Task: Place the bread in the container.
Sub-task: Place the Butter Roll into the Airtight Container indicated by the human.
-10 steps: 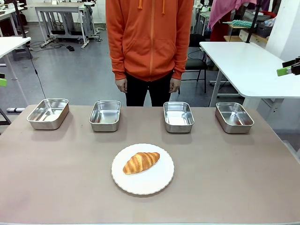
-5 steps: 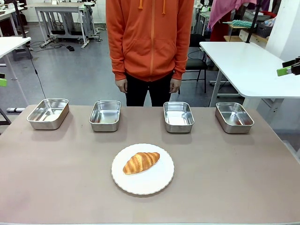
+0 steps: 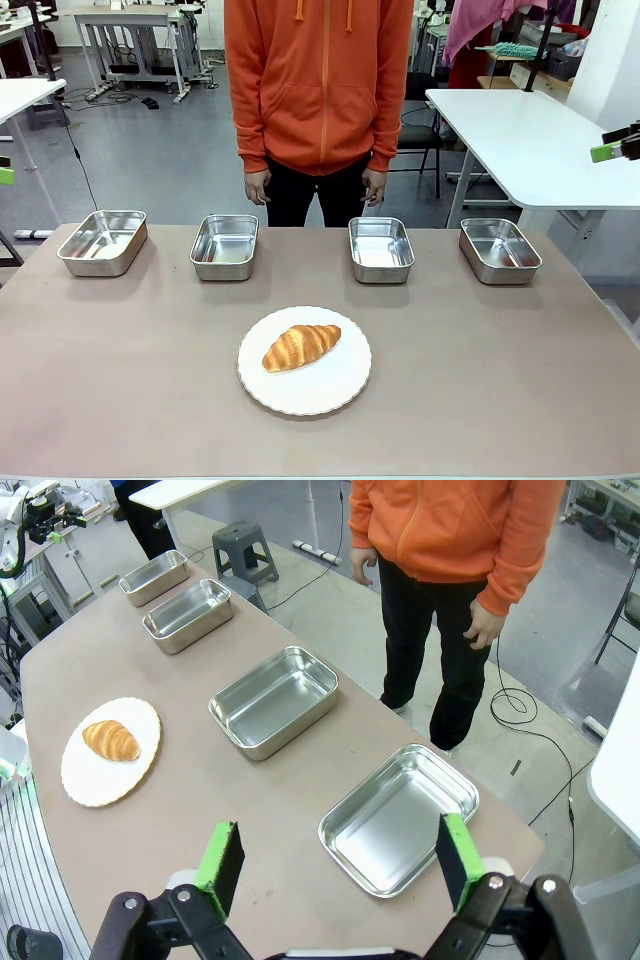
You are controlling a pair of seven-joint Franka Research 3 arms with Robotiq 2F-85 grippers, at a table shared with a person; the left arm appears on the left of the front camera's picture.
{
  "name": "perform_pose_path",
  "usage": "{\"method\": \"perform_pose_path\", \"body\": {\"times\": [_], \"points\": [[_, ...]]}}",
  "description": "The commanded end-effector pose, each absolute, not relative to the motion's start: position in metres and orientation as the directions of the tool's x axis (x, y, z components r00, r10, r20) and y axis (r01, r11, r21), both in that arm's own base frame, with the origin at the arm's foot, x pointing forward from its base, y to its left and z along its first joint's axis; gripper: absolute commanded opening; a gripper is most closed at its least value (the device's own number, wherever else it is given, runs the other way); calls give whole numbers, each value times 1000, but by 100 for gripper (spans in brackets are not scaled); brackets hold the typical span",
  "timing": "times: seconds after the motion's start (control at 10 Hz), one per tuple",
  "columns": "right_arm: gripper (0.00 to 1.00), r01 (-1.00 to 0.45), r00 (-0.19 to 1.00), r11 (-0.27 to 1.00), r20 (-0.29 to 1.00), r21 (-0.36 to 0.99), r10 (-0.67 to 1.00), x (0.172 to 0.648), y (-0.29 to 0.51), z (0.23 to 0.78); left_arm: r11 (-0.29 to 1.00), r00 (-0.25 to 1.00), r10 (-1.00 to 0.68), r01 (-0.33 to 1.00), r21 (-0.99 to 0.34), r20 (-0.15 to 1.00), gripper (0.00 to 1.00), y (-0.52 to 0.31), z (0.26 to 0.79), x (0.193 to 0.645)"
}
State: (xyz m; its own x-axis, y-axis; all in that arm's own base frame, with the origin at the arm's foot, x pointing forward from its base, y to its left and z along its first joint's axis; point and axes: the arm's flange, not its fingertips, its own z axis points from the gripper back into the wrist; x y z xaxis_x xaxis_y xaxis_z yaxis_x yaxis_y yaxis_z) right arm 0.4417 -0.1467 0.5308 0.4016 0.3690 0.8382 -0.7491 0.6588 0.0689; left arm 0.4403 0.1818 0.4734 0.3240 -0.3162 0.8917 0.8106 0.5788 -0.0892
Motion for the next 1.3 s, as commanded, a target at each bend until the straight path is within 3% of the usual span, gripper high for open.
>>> {"method": "perform_pose_path", "body": {"times": [0.0,1.2], "points": [[100,-752,392,656,845,66,364,442,-146,533,571,306,-315,817,-79,898,100,183,475,438],[100,-752,392,656,845,66,364,442,-146,533,571,306,-315,817,-79,898,100,183,475,438]]}}
